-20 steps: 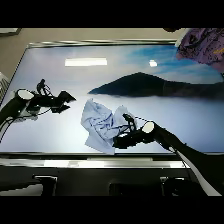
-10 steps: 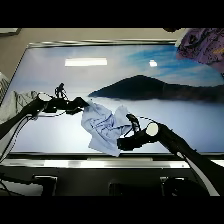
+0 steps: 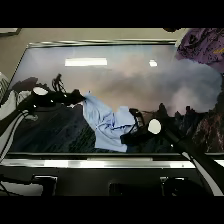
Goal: Fold the clothes and pants, and hang the long-sleeved shirts on hangers.
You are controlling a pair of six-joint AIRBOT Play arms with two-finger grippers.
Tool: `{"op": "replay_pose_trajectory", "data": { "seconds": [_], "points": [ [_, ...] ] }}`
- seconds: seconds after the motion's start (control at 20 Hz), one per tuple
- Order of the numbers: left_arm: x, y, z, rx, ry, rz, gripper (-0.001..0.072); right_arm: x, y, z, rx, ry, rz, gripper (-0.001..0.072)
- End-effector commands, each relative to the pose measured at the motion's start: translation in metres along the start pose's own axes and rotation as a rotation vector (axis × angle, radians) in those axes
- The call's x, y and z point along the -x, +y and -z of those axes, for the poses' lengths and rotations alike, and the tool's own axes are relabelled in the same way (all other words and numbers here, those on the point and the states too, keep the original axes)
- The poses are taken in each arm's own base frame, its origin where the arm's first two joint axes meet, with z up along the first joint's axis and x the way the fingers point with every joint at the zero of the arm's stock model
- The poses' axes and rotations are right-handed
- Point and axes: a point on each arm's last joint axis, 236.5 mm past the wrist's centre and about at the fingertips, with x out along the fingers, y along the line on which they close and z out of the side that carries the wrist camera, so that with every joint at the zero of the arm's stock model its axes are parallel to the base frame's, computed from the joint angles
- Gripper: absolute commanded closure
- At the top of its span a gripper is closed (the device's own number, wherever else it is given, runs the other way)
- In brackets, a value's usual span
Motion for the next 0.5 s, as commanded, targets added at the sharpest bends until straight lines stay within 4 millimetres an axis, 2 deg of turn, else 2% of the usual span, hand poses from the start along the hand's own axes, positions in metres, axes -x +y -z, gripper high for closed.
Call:
{"op": "replay_pose_trajectory", "data": {
  "seconds": [0.0,0.1,0.2,0.25,0.35,0.45],
  "points": [
    [0.088,-0.047,-0.073,-0.120,-0.208,-0.057,0.0690,0.106,-0.062,-0.063,0.022,-0.259,0.408,0.0675],
    [0.160,-0.079,-0.106,-0.220,-0.355,-0.157,0.0690,0.197,-0.066,-0.099,0.041,-0.483,0.540,0.0675],
    [0.238,-0.113,-0.121,-0.296,-0.513,-0.256,0.0690,0.286,-0.057,-0.116,0.038,-0.703,0.591,0.0675],
    [0.276,-0.130,-0.122,-0.316,-0.590,-0.292,0.0690,0.327,-0.049,-0.117,0.031,-0.809,0.589,0.0675],
    [0.342,-0.162,-0.108,-0.326,-0.722,-0.319,0.0690,0.392,-0.034,-0.104,0.013,-0.972,0.546,0.0675],
    [0.392,-0.187,-0.083,-0.351,-0.819,-0.315,0.0689,0.442,-0.022,-0.081,-0.001,-1.103,0.478,0.0675]
  ]
}}
